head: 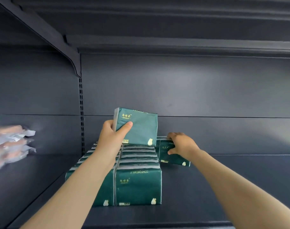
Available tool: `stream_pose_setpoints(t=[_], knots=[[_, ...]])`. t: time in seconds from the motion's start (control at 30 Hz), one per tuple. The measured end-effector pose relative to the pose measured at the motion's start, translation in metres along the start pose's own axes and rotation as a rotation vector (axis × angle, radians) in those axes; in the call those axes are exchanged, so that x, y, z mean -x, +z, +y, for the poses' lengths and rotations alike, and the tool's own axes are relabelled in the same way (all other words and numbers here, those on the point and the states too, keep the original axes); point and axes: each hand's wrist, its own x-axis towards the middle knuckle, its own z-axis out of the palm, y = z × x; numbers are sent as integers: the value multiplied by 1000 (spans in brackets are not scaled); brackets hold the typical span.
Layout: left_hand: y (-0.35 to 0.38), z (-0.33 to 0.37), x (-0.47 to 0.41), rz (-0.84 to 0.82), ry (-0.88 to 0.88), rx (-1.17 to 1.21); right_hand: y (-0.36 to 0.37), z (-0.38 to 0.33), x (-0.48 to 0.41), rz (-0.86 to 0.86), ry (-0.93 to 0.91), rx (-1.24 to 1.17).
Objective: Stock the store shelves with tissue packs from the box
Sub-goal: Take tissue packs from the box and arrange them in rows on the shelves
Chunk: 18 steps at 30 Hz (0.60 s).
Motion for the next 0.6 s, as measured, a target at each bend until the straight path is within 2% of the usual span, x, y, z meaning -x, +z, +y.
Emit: stream_pose_setpoints(t=[0.1,0.23,0.37,0.5,0.6], knots=[[2,-11,-15,28,-48,44,22,6,-19,12,-103,114],[5,-23,-23,38,-66,54,49,11,-34,60,-150,63],[11,-26,-22,28,-34,22,63,15,-39,160,-150,-16],[23,-22,-17,40,-45,49,61,15,-38,123,-124,-44],[28,-18,-12,51,-58,53,49,9,-27,143,-93,-166]])
